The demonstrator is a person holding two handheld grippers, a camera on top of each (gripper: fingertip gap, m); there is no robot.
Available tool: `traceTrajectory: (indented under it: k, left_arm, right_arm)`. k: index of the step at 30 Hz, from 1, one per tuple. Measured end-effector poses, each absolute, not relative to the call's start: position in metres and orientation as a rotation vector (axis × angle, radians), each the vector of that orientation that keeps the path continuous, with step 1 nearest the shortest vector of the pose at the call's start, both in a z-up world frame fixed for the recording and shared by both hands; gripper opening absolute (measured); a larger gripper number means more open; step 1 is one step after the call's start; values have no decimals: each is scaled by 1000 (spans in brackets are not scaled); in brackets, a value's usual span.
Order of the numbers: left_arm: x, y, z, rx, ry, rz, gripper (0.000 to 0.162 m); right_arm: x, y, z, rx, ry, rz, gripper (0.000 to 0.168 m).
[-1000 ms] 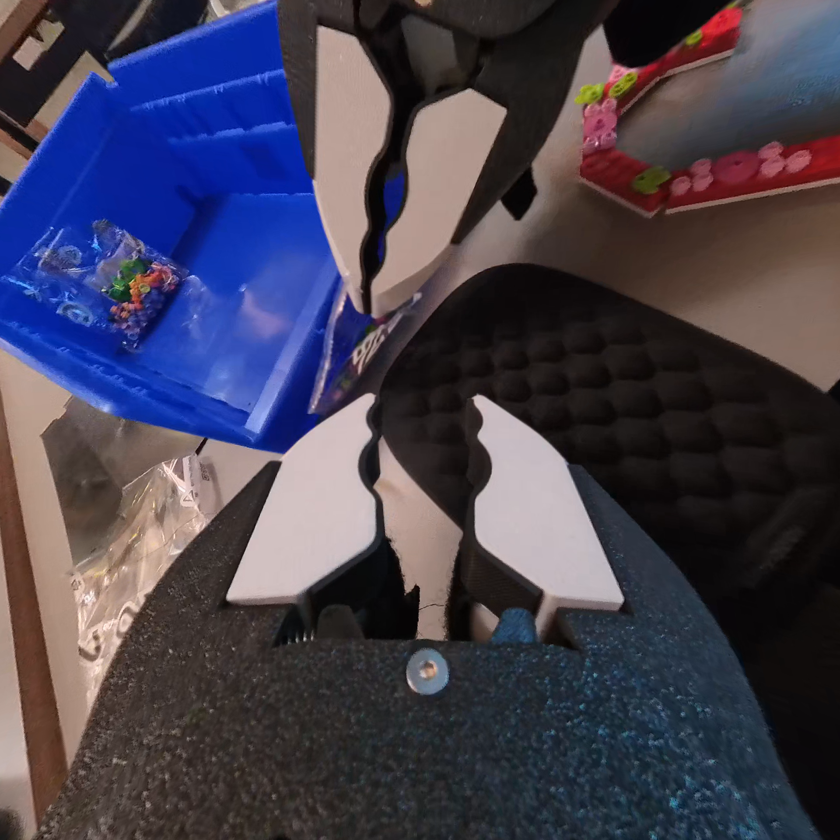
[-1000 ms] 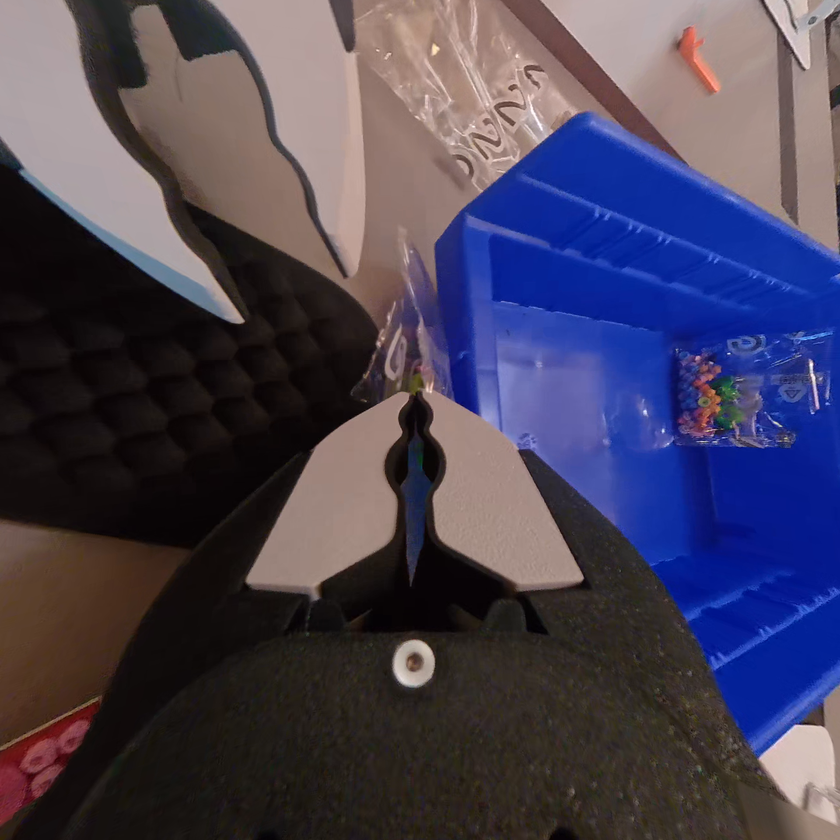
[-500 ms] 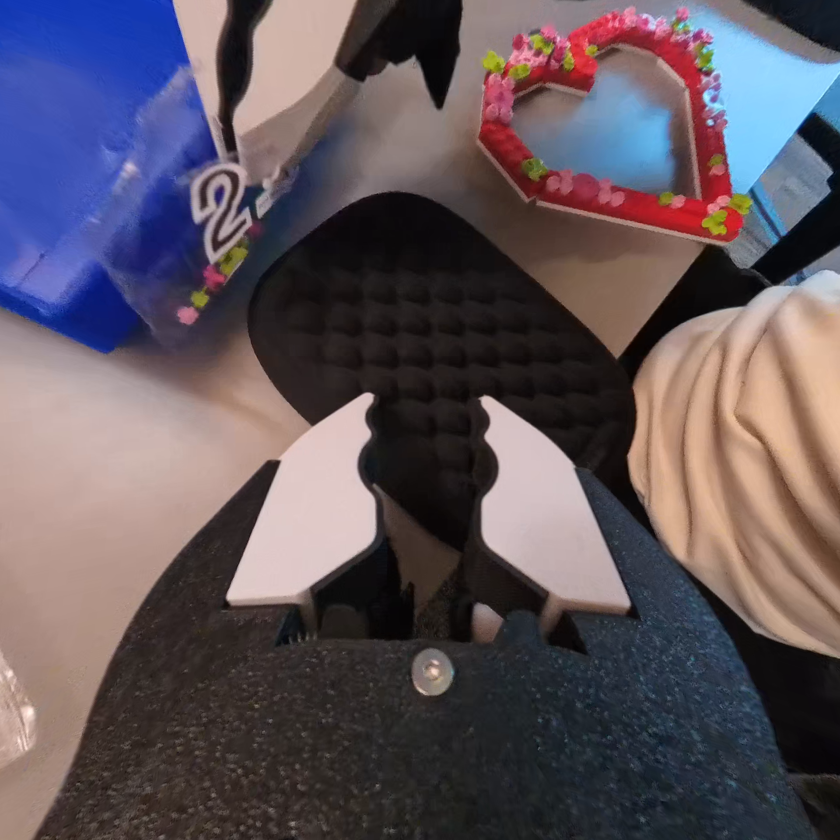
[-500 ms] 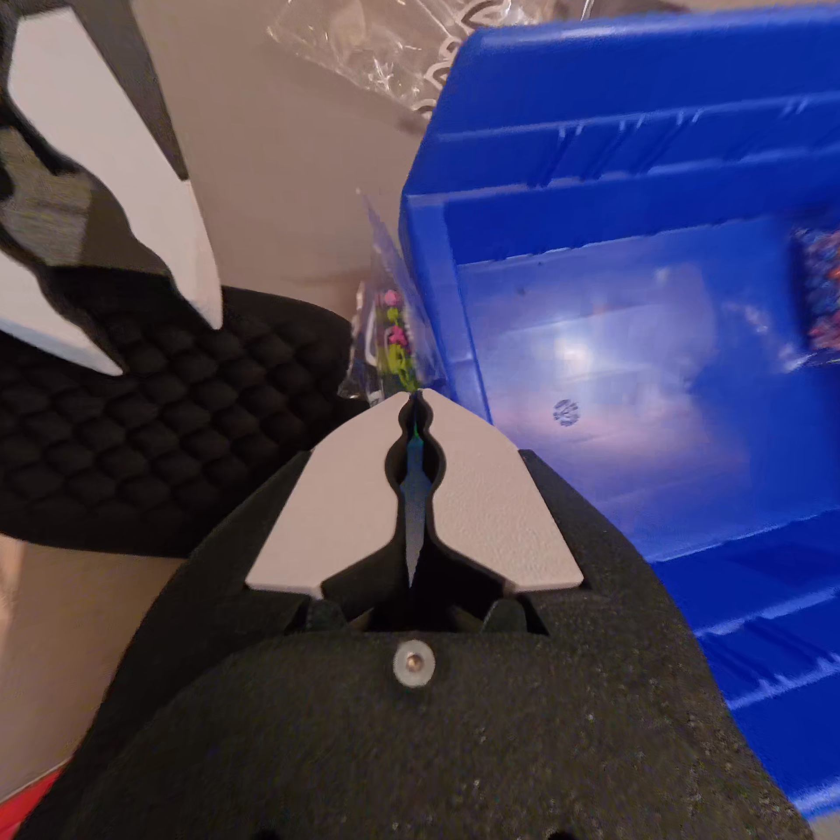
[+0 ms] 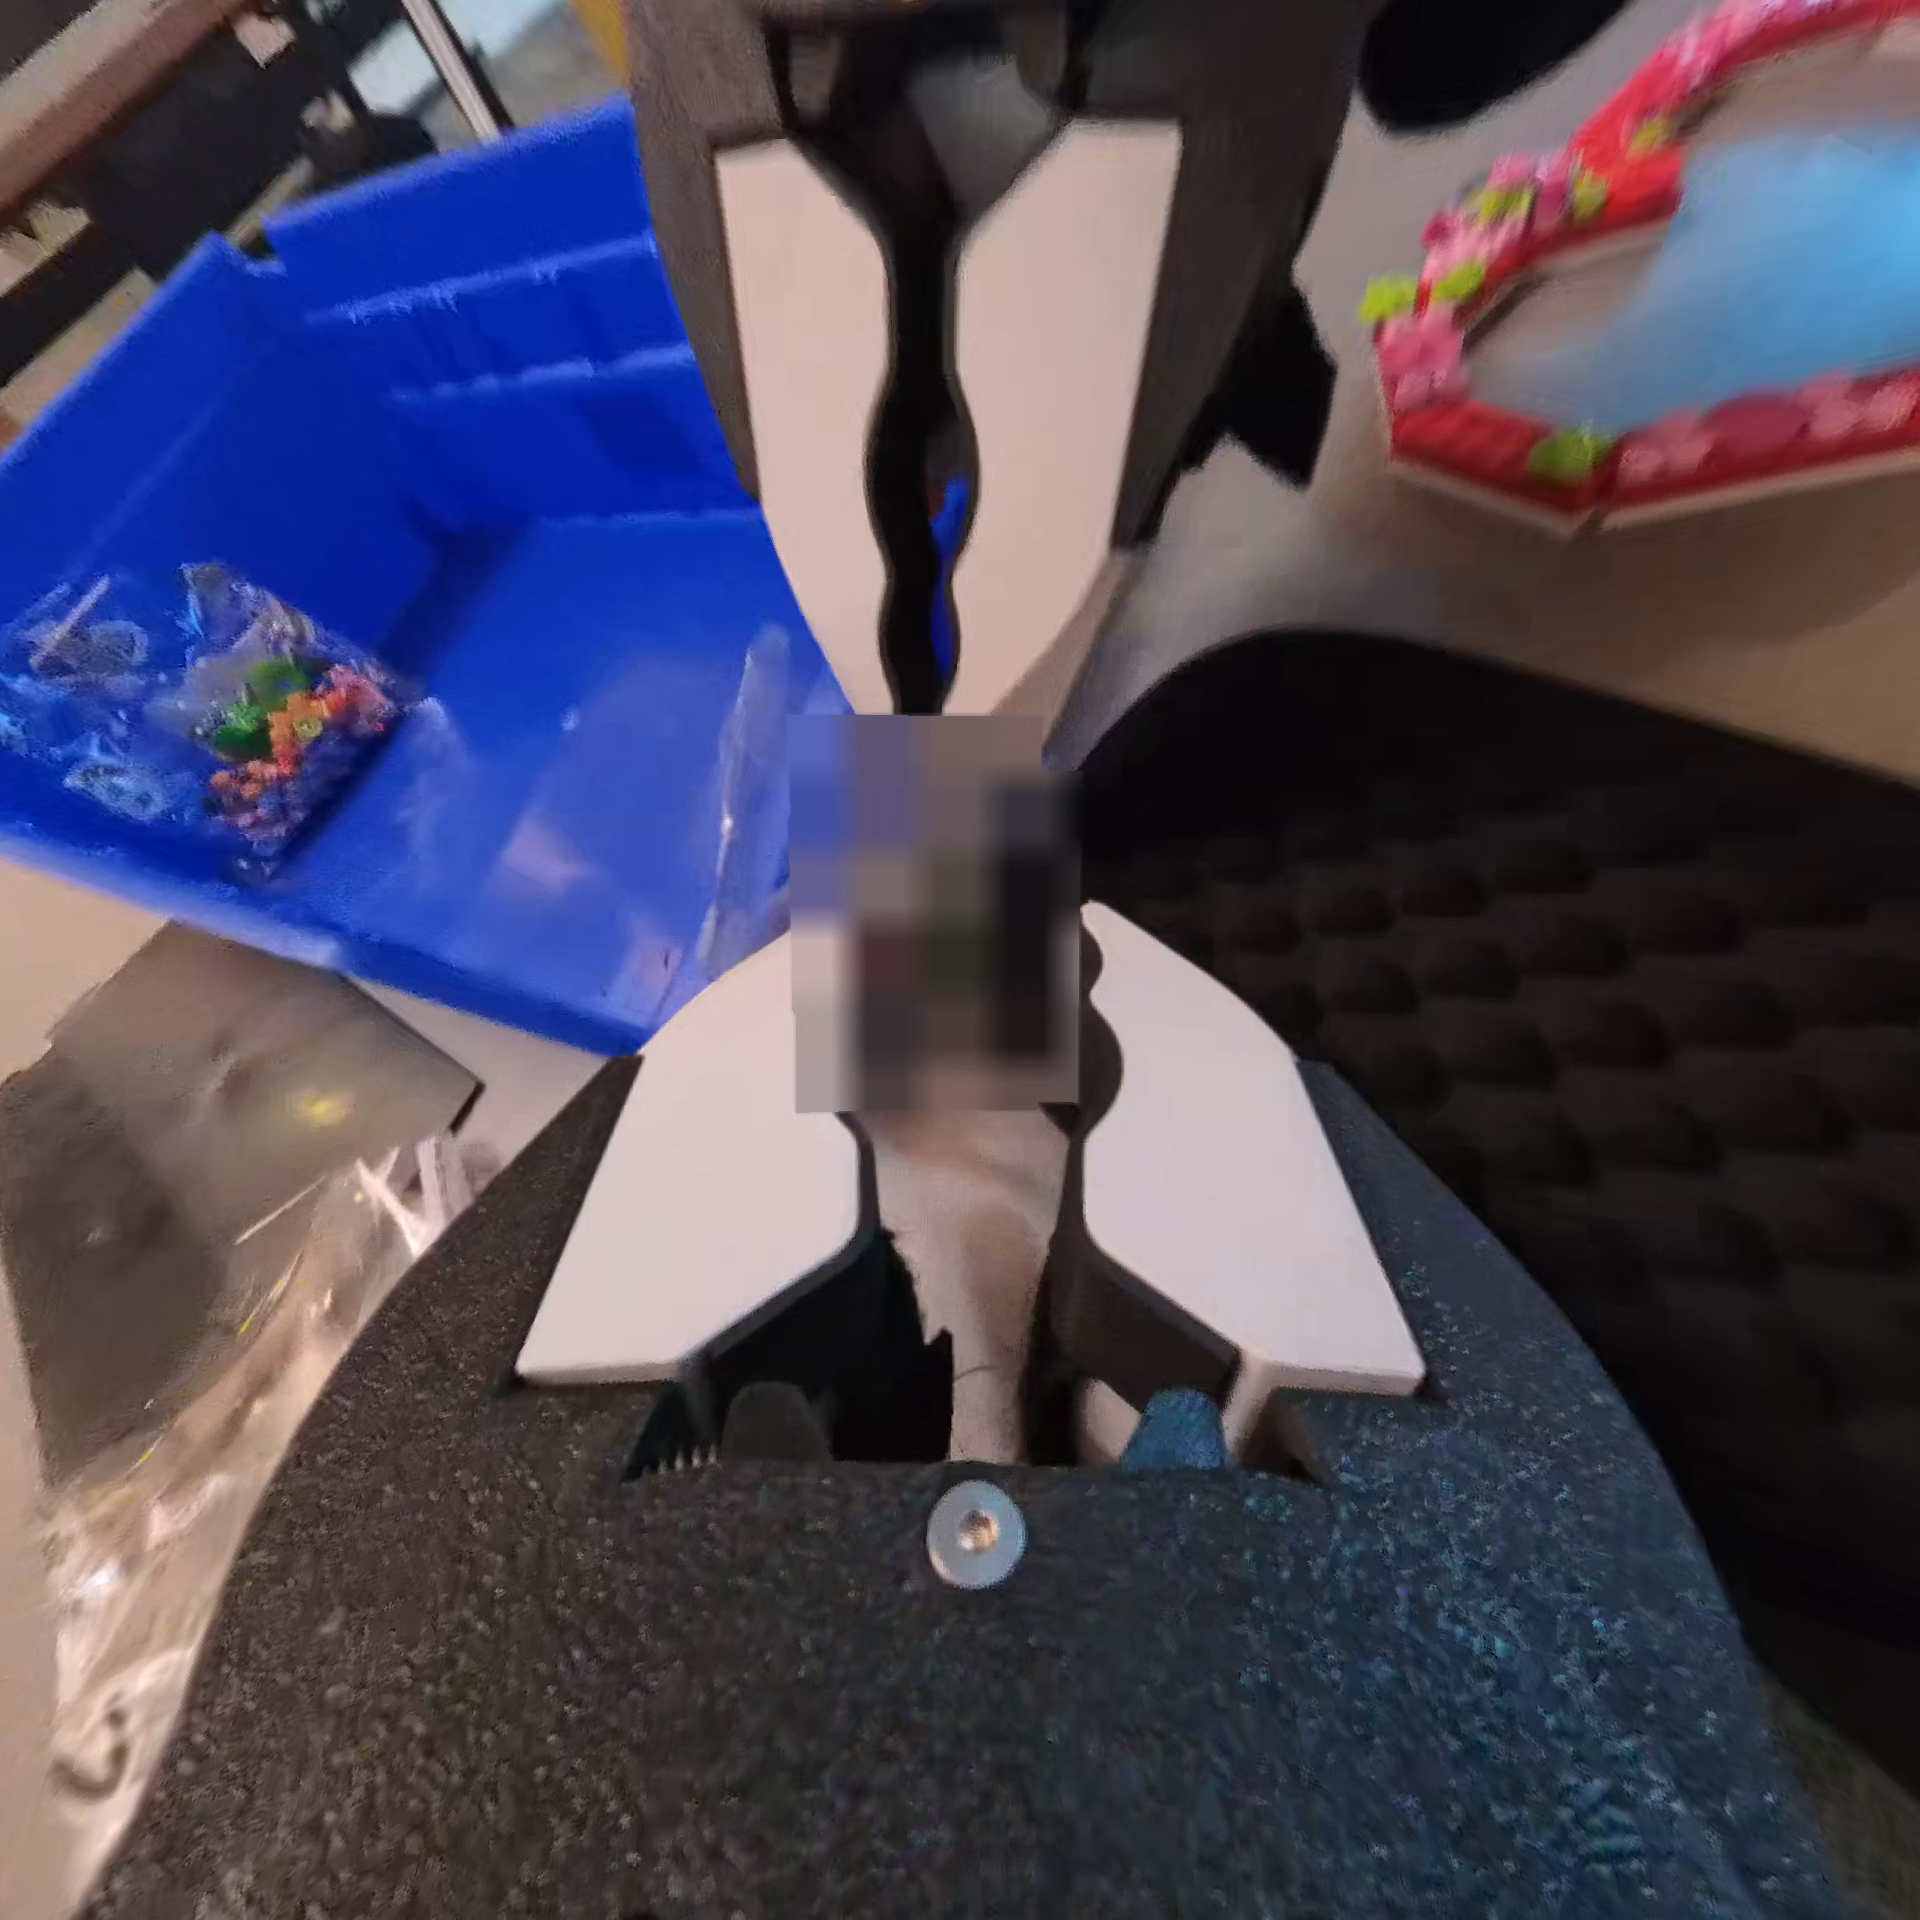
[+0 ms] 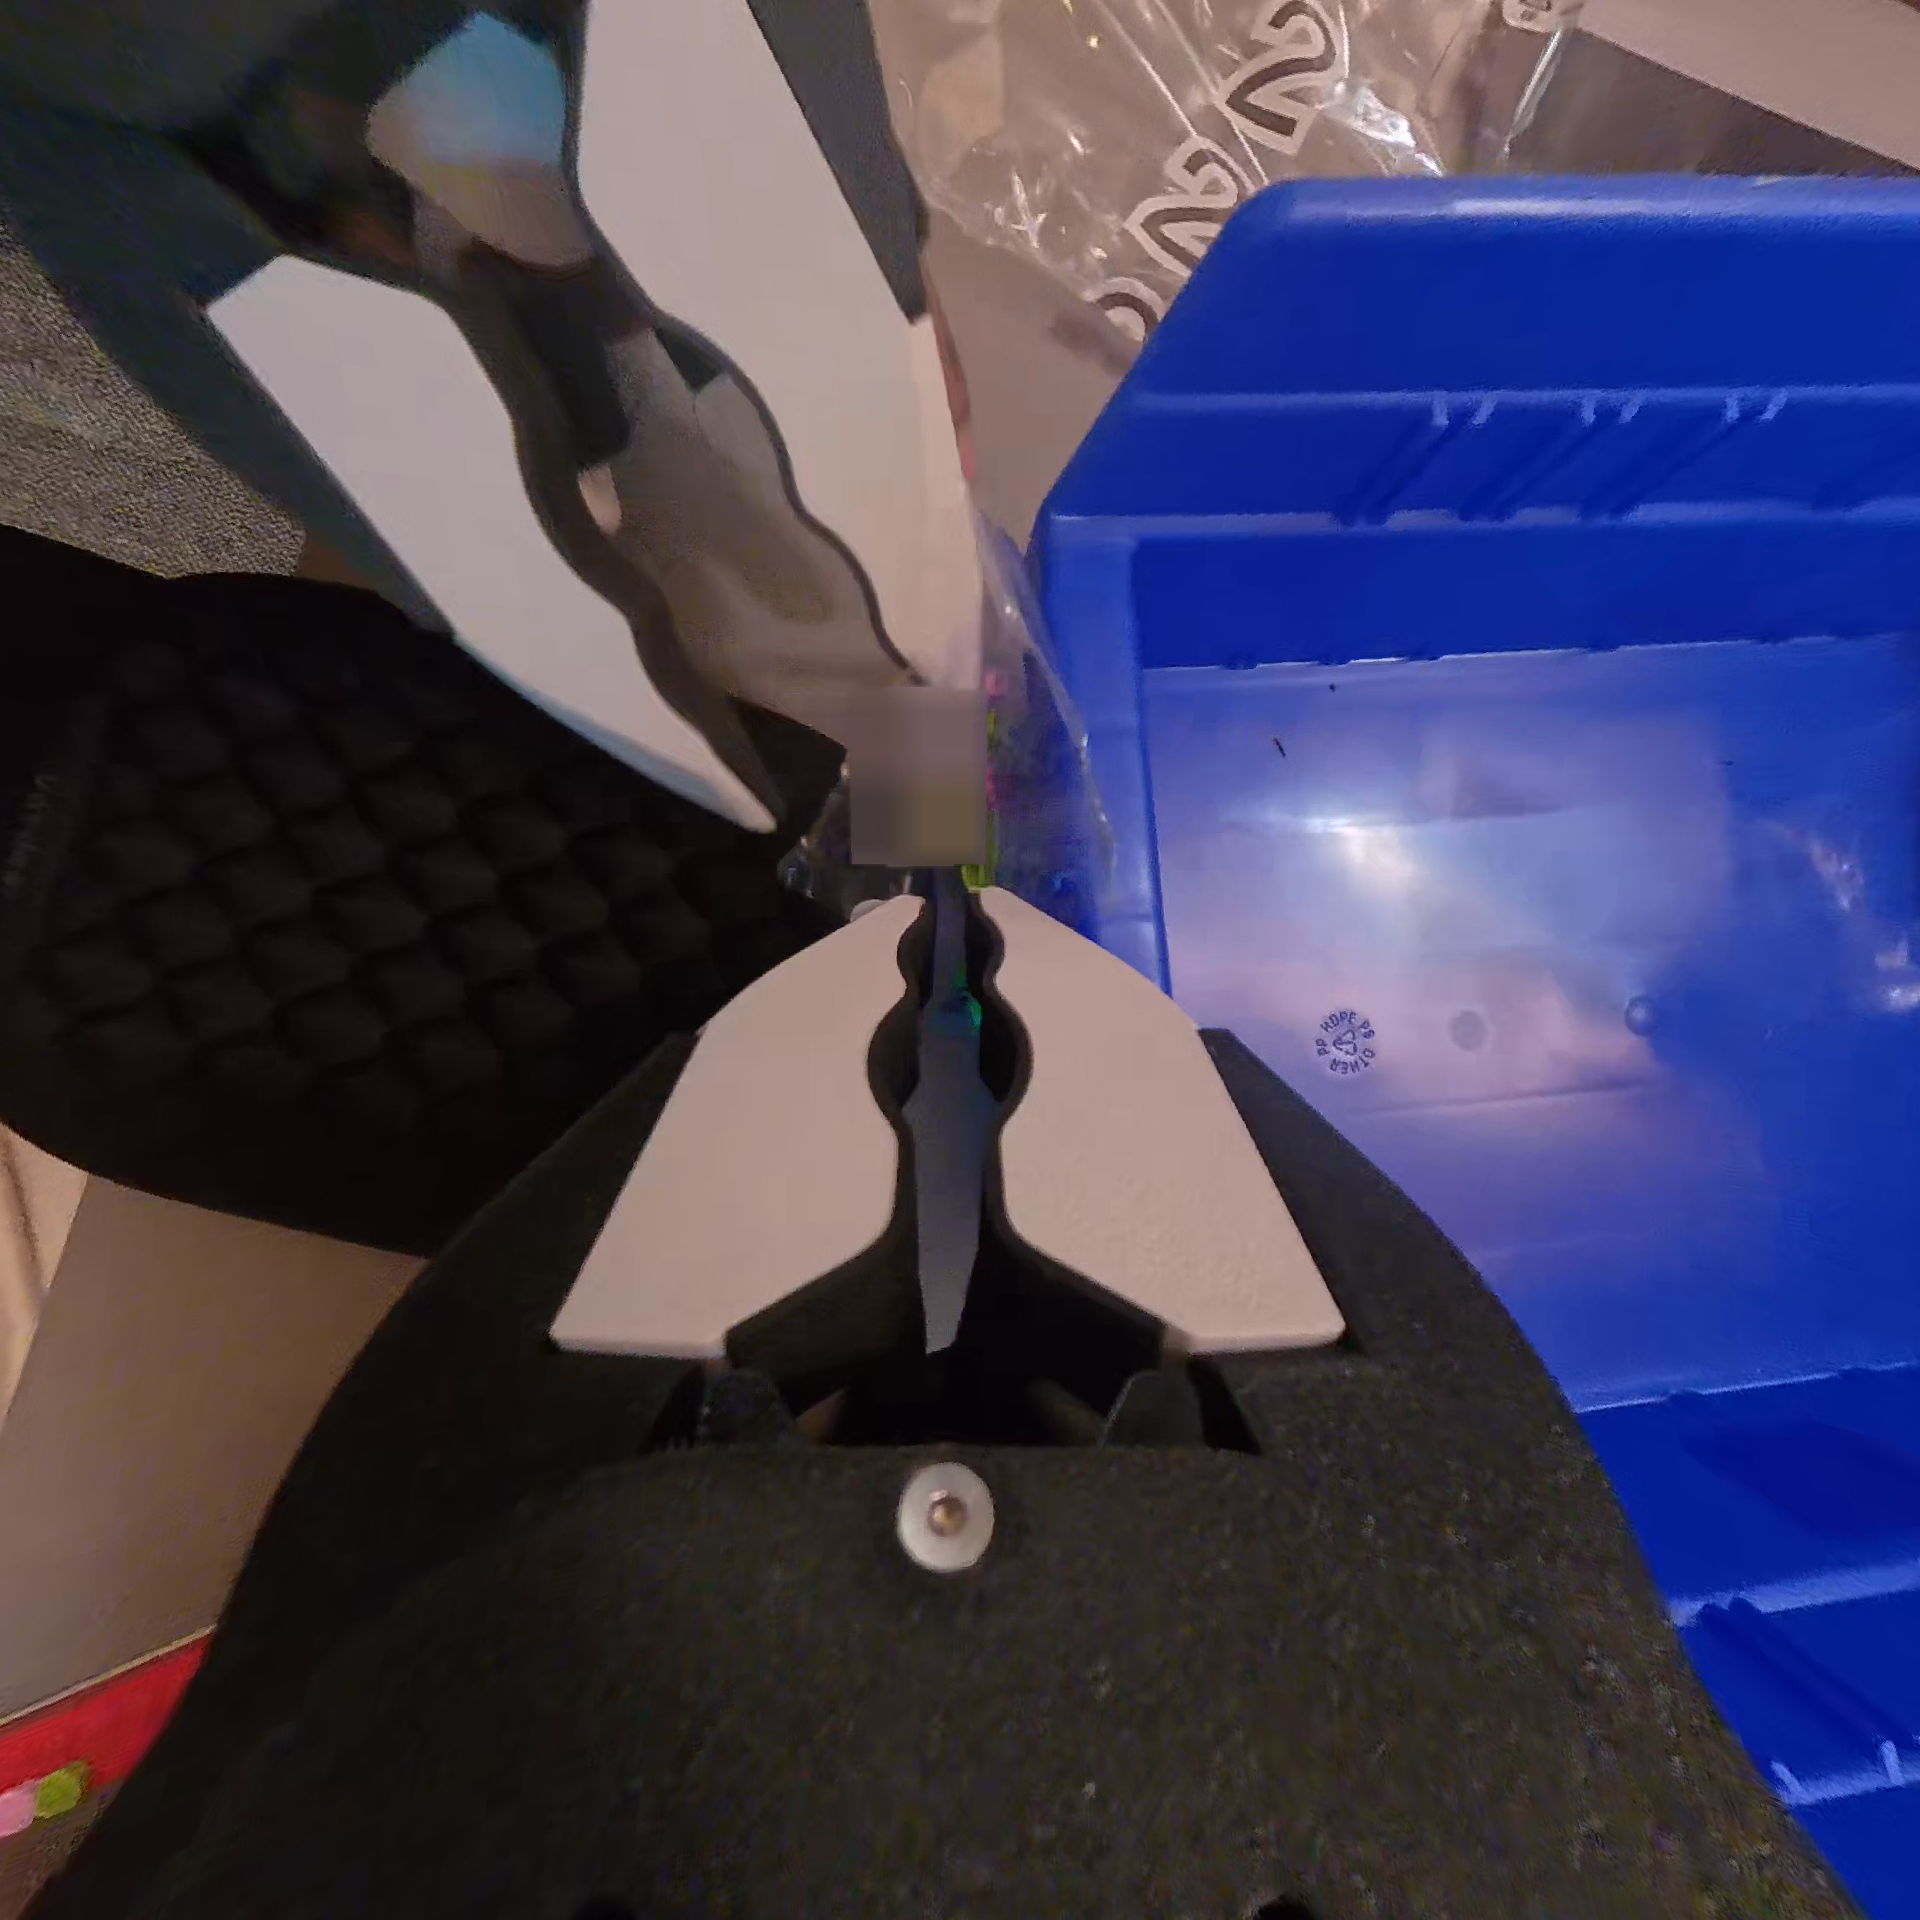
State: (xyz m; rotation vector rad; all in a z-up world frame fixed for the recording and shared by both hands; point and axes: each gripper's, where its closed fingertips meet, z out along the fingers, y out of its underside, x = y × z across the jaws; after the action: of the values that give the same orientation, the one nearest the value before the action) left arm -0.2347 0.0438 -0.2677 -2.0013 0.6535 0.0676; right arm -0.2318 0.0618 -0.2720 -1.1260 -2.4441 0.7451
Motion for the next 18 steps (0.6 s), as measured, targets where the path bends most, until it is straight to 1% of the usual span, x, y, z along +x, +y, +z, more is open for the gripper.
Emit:
traceTrajectory:
  k: [1, 3, 4, 7, 9, 11, 13, 14, 15, 16, 18]
  left_arm:
    - [-234, 47, -264, -1986, 633, 50, 34]
    - [-234, 49, -263, -2011, 557, -41, 38]
    - [-230, 48, -264, -2027, 520, -148, 44]
    - [-225, 46, -257, -2002, 403, -368, 47]
    - [-233, 46, -259, -2021, 359, -372, 49]
    - [-238, 44, -262, -2035, 348, -363, 51]
    - [-237, 43, -262, -2026, 332, -392, 54]
    - [-236, 42, -263, -2025, 329, -399, 55]
    - [-236, 42, -263, -2026, 330, -392, 55]
    - [-236, 42, -263, -2022, 335, -384, 56]
    - [-236, 42, -263, -2015, 337, -380, 56]
  right_arm:
    - [-232, 62, -272, -1131, -2449, 743, 6]
    - [-229, 61, -272, -1172, -2471, 771, 6]
    - [-227, 60, -271, -1225, -2477, 804, 6]
    - [-216, 58, -268, -1461, -2494, 951, 5]
    - [-209, 55, -266, -1521, -2528, 1062, 11]
    - [-205, 53, -264, -1428, -2557, 1124, 17]
    - [-202, 46, -259, -1235, -2548, 1192, 33]
    - [-201, 47, -261, -1154, -2533, 1151, 42]
    - [-200, 50, -266, -1075, -2526, 1056, 47]
    - [-202, 56, -271, -995, -2510, 937, 50]
    - [-209, 63, -276, -834, -2448, 733, 48]
